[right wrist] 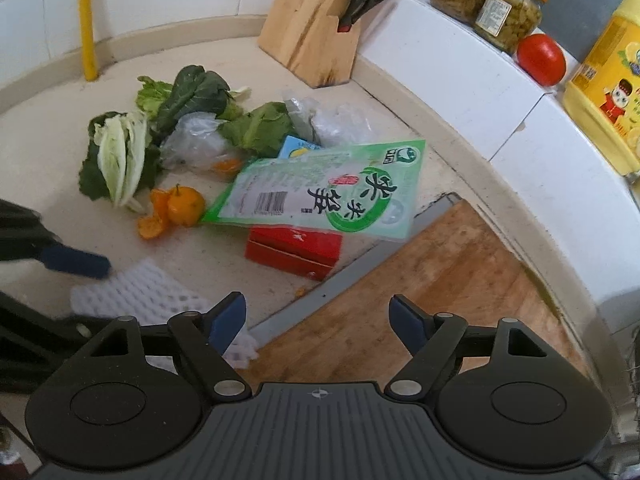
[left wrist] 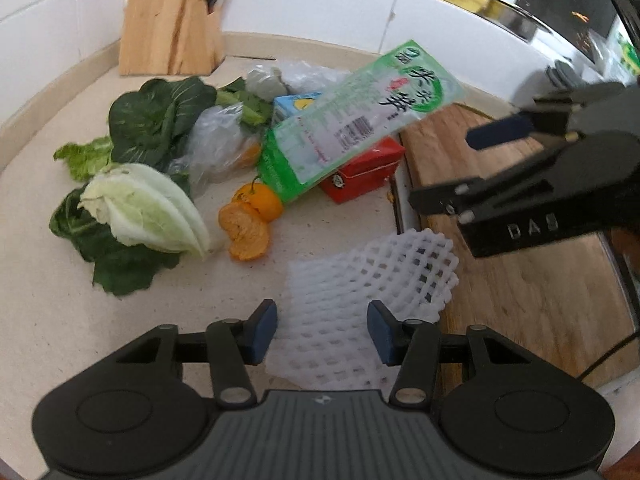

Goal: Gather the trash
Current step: 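Close the left tool on the foam net sheet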

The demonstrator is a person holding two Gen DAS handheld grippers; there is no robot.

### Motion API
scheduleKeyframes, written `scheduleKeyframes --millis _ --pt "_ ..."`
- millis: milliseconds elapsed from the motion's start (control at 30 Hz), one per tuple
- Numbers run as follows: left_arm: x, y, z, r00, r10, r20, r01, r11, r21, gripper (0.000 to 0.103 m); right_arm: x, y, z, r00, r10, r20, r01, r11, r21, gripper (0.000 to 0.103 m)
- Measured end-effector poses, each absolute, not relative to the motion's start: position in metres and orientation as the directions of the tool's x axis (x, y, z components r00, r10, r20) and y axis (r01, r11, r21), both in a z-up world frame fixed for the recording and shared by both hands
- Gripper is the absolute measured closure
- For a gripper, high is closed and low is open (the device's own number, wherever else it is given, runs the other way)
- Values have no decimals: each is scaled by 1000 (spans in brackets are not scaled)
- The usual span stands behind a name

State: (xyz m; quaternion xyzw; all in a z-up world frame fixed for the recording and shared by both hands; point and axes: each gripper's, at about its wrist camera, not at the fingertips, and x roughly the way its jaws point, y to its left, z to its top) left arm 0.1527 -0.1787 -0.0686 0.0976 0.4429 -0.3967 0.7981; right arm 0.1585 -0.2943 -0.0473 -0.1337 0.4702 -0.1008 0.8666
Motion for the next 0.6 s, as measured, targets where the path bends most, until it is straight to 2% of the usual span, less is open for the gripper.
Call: scheduleKeyframes --millis 67,100,167,333,367,433,467,500,600 --pt "150 -175 -66 299 -549 -781 718 668 -195 75 158 -293 -46 549 -289 -785 45 947 -317 20" --pt "149 -173 -64 304 -544 -783 718 670 -187 96 158 -293 -45 553 -281 -784 44 950 -309 20" --pt "149 -167 -62 288 -549 -784 714 669 -206 100 158 -293 -43 557 -261 -788 45 957 -286 22" --pt "140 -147 -52 283 -572 -770 712 663 -231 101 158 -292 -40 566 -226 -793 45 969 -244 23" --pt "141 -146 -50 272 -581 -767 711 658 -247 97 158 -292 -39 569 -217 -793 42 971 -235 23" --pt "144 -144 -48 279 -596 -753 700 663 -265 79 157 -292 -38 574 -207 -792 42 974 -223 22" --pt "145 -145 -49 278 -598 -752 700 662 -268 57 156 -292 -37 574 -204 -793 45 975 -219 22" --pt "146 -147 -49 273 -600 -752 702 659 -271 44 156 -292 -37 574 -203 -794 46 975 -216 22" --pt "142 -156 -52 233 -622 -747 722 625 -295 41 156 -292 -37 572 -209 -793 52 974 -220 22"
